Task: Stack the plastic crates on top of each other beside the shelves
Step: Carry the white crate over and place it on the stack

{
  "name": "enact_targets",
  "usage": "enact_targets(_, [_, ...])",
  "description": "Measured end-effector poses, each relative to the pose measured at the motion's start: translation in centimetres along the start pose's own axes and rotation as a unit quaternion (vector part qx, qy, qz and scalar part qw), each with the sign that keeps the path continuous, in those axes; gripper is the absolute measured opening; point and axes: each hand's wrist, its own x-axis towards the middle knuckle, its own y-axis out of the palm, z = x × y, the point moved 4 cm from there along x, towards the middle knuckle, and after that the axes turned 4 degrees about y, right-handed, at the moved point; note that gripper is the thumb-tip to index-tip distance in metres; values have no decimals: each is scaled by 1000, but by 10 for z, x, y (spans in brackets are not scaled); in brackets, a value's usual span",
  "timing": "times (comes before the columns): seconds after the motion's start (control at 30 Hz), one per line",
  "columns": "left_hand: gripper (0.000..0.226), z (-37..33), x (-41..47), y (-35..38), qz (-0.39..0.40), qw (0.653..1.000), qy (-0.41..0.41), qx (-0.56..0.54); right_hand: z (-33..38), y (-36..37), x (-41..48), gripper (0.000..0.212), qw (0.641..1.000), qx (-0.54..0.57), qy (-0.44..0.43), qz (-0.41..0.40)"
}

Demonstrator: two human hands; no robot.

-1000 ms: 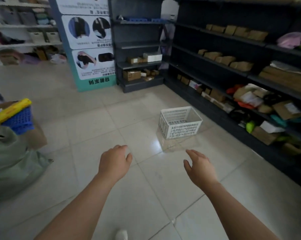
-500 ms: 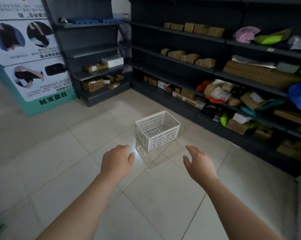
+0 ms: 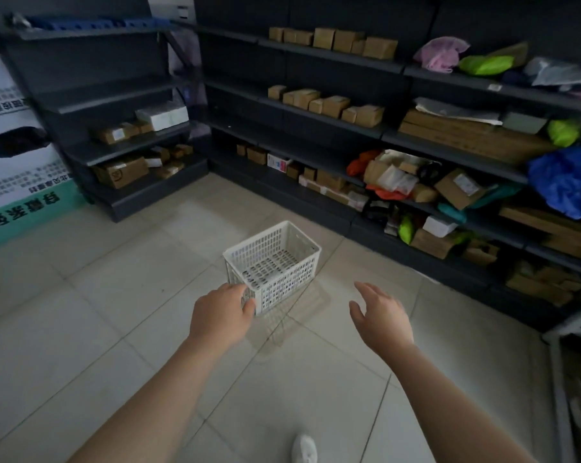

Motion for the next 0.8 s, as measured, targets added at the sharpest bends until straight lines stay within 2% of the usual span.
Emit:
enact_targets(0.33, [30, -22, 152, 29, -16, 999, -40, -17, -14, -7, 179, 41, 999, -13, -47, 22])
enact_targets(0.8, [37, 11, 352, 77, 12, 996, -81, -22, 13, 41, 404, 32, 995, -12, -85, 55])
